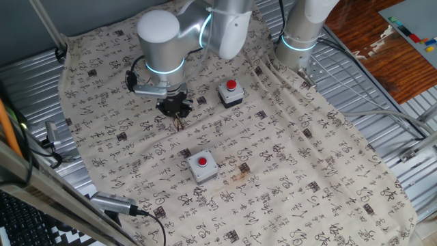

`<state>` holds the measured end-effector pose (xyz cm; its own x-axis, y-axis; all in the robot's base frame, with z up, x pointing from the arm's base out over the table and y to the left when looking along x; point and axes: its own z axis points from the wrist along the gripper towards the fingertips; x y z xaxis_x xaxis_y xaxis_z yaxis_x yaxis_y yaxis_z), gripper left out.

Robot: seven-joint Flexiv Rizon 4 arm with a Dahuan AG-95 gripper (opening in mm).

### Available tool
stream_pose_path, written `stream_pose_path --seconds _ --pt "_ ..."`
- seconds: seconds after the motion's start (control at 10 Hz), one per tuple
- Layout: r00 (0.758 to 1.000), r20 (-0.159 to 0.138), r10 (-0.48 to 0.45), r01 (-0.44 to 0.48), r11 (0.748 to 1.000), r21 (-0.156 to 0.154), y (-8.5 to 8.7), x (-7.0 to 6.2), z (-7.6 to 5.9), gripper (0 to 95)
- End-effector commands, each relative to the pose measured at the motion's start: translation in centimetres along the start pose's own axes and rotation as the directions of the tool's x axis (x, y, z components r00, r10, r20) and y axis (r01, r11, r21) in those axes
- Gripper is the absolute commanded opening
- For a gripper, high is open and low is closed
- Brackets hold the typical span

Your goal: Unfold the leg of the glasses (with one hand)

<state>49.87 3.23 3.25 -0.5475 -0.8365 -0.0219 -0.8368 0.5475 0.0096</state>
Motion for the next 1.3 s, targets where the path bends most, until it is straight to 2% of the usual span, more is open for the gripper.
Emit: stream_pose_path --seconds 0.1,0.4,0.5,1.3 --pt "1.0 0.0 0.001 -0.001 1.0 0.003 0.01 -0.1 0.13 0.0" --pt "1.0 0.0 0.001 -0.001 1.0 0.003 0.03 -0.12 0.15 0.0" --pt "1.0 0.001 0.001 -0.001 1.0 0.002 0.03 -0.12 0.15 19.0" --pt "1.0 0.005 0.0 0.0 1.0 0.004 0.04 -0.1 0.16 19.0"
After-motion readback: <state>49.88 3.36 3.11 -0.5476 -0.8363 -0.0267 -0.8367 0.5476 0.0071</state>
